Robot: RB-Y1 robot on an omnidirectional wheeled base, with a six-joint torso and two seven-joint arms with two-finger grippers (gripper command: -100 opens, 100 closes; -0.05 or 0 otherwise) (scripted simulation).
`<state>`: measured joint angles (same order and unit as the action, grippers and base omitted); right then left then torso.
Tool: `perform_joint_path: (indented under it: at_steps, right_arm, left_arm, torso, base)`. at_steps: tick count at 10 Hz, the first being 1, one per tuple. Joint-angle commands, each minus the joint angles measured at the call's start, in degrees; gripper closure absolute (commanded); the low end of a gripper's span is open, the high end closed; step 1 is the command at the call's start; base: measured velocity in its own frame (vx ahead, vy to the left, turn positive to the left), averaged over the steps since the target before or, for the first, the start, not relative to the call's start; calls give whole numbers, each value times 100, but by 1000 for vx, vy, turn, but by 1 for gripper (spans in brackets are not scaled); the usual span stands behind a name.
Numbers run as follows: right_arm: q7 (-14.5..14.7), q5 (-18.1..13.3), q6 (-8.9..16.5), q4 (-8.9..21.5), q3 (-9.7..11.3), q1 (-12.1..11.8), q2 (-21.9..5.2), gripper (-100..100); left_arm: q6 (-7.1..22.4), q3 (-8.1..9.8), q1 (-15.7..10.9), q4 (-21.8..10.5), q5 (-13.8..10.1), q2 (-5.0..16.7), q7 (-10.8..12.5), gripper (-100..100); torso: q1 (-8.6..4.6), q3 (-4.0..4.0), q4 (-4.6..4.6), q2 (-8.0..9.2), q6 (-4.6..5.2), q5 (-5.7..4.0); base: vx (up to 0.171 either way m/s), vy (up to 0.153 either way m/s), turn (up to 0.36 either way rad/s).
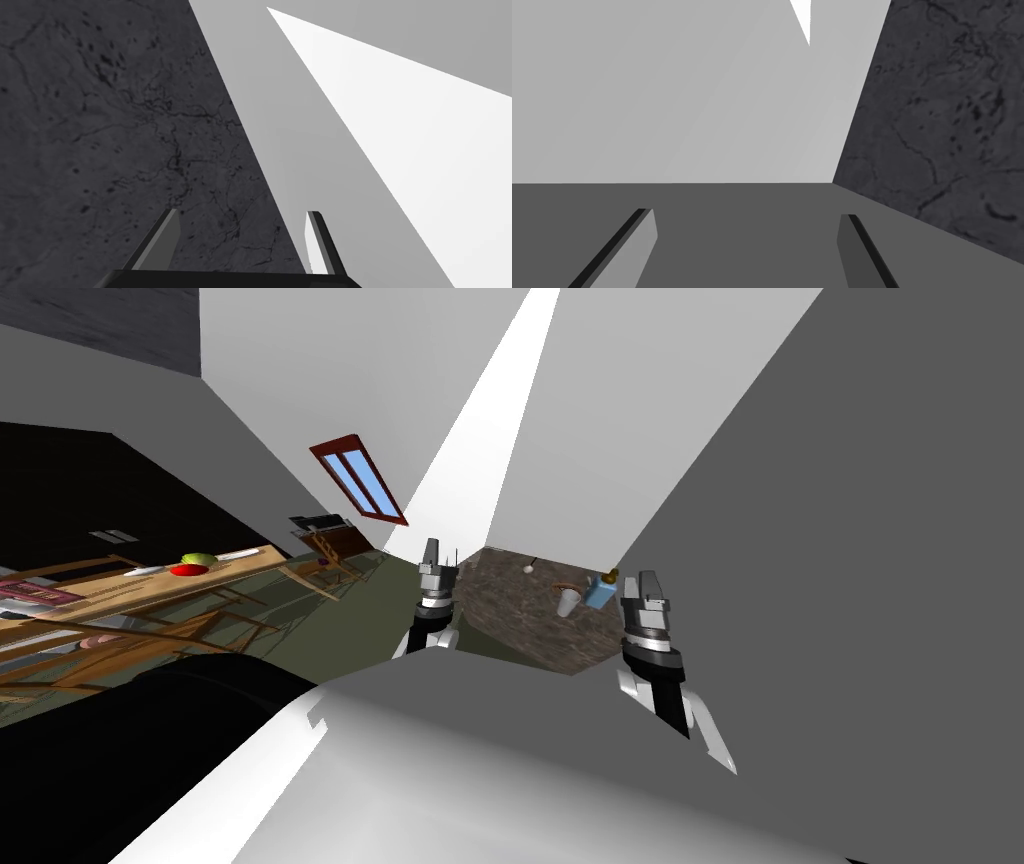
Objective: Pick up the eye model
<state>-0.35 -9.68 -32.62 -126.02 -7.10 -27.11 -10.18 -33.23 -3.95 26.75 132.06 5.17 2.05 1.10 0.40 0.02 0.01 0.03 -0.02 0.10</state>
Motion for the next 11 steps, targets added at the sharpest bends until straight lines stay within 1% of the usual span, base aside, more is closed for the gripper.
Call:
perform_joint_path:
  at_steps: [1,3,4,6,7,8,9,10,11]
  right_arm:
    - [62,-139,-79,182,-77,93,-286,-100]
    - [146,-338,-166,459,-171,192,-641,-100]
    - [146,-338,-166,459,-171,192,-719,-100]
    - [249,-570,-246,789,-253,278,-1096,-100]
    - [249,-570,-246,789,-253,278,-1168,-100]
    - [309,-698,-283,970,-287,314,-1397,-100]
    - [374,-834,-315,1136,-317,344,-1559,-100]
    - [374,-834,-315,1163,-317,344,-1638,-100]
    - [444,-976,-343,1366,-343,369,-1875,-100]
  left_arm:
    - [0,0,0,0,0,0,0,0]
    - [0,0,0,0,0,0,0,0]
    - [0,0,0,0,0,0,0,0]
    - [0,0,0,0,0,0,0,0]
    - [0,0,0,0,0,0,0,0]
    - [0,1,1,0,0,0,0,0]
    - [0,0,0,0,0,0,0,0]
    - [0,0,0,0,0,0,0,0]
    - [0,1,1,0,0,0,0,0]
  torso:
    - [0,0,0,0,0,0]
    - [8,1,1,2,0,1]
    - [14,-1,0,-2,0,3]
    - [-13,-4,-1,-6,1,-3]
    - [-6,-3,-1,-4,0,-2]
    - [-11,-1,0,-1,4,-2]
    - [-7,-1,0,-3,2,-2]
    - [6,-3,-1,-6,0,1]
    - [-5,-3,-1,-6,4,0]
  base:
    - [-17,105,132]
    - [-5,142,139]
    - [17,89,41]
    - [10,84,143]
    - [2,77,47]
    - [11,93,85]
    - [15,136,201]
    - [20,89,56]
    - [25,61,109]
